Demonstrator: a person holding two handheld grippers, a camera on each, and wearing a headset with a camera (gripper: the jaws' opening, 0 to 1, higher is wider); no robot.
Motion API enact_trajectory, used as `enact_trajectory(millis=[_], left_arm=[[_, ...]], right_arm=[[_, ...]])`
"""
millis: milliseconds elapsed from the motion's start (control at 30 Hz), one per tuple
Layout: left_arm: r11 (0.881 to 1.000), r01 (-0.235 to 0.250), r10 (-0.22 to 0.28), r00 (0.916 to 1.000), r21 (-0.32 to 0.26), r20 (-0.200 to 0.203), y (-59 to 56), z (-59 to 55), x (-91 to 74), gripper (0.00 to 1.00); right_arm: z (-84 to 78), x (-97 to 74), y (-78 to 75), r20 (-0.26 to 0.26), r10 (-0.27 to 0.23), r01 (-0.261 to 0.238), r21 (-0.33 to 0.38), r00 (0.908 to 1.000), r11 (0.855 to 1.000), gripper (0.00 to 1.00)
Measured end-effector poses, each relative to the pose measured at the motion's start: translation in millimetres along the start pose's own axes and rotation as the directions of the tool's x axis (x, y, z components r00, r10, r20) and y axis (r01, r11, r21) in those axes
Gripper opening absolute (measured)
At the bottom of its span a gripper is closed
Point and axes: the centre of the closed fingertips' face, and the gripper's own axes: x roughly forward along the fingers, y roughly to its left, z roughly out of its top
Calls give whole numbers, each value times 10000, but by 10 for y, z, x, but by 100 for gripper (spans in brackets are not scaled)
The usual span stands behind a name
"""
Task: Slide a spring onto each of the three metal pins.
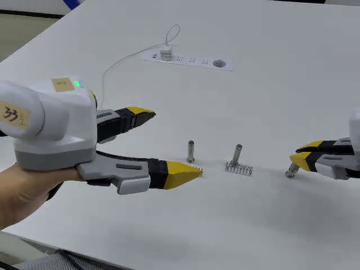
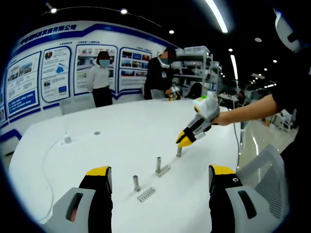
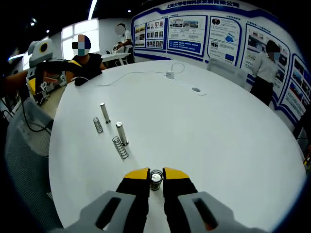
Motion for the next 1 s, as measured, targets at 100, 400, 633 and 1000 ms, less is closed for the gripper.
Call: enact_trajectory(millis=[100,400,633,1000], left_arm=[[10000,-61,61,10000,-7,-36,18,-8,-7,83],[9995,-164,168,9998,-286,139,54,-1,-42,83],[9995,-195,197,9998,-262,49,60,-20,-53,83],[9995,-315,315,9995,-99,57,46,1,-64,84]], right_arm=[[-21,28,-3,-67,-60,59,-31,10000,10000,10],[-60,77,16,-206,-114,114,-16,9997,9999,10],[-44,85,38,-199,-100,95,-270,9998,9996,11],[-37,57,46,-72,-64,59,-593,10000,9982,11]])
